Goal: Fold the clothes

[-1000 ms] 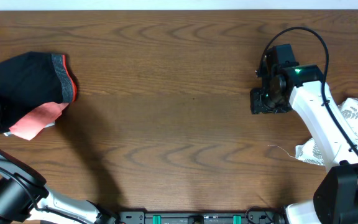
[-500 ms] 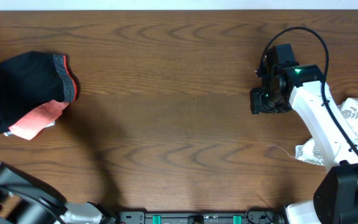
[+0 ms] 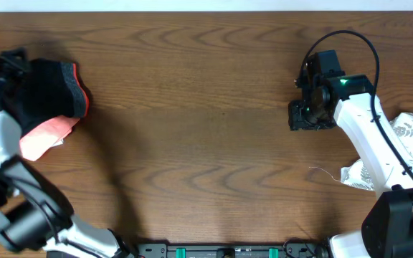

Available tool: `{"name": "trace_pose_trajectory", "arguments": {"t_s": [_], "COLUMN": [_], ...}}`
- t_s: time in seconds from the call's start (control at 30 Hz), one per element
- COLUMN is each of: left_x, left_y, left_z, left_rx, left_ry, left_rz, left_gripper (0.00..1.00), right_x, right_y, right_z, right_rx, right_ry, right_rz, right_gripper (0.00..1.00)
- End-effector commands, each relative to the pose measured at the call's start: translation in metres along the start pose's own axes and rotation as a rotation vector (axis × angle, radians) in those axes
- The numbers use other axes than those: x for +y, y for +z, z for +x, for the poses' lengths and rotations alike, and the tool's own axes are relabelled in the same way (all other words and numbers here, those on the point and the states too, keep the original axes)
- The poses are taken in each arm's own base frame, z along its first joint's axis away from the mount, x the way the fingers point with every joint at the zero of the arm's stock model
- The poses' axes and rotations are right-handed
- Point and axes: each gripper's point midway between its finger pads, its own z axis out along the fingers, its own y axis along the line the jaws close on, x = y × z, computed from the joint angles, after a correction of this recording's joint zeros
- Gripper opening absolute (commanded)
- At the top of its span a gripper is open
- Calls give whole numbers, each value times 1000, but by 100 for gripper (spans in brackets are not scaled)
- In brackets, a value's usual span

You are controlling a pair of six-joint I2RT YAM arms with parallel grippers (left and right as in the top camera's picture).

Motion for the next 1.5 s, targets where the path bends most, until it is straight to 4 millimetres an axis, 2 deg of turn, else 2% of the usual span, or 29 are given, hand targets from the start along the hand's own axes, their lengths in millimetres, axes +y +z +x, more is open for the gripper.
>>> {"name": "trace_pose_trajectory", "arguments": {"t_s": [0.0,0.17,0.27,0.37,0.43,0.53,0.63,0.73,0.8,0.9,1.0,1.1,1.17,1.23,1.33,1.4,1.47], "left_x": [38,125,178,211,224,232,232,228,220,194,161,127,97,58,-8,-58,-93], "left_y": [12,6,-6,-15,-22,-31,-32,-30,-25,-13,-5,-5,-8,-15,-29,-44,-55], "left_z": [11,28,56,79,87,83,79,78,76,64,48,29,13,-5,-29,-37,-34], "left_rx": [18,29,81,126,139,123,111,113,115,100,81,63,44,15,-28,-44,-36], "left_ry": [-39,-156,-270,-355,-393,-410,-416,-412,-402,-376,-382,-325,-255,-172,-60,9,71], "left_rz": [-45,-214,-311,-366,-389,-403,-381,-369,-326,-187,-48,18,52,93,170,227,261], "left_gripper": [11,11,11,12,12,15,17,24,27,31,31,32,32,35,38,39,38], "right_x": [2,1,1,0,0,0,0,0,0,0,0,0,1,1,2,2,2], "right_y": [-2,-2,-2,-2,-2,-2,-2,-2,-2,-2,-2,-2,-2,-2,-2,-2,-2], "right_z": [3,9,11,13,13,13,13,13,13,13,13,11,8,5,1,-1,-2], "right_rx": [4,29,39,44,46,46,46,45,46,46,44,36,26,14,-4,-11,-16], "right_ry": [-20,-20,-20,-19,-19,-19,-19,-19,-19,-19,-19,-19,-19,-20,-20,-21,-21], "right_rz": [-6,-1,0,0,0,1,1,1,1,1,1,0,-1,-3,-5,-6,-7], "right_gripper": [53,53,53,52,53,53,53,53,53,54,53,52,52,52,52,53,53]}}
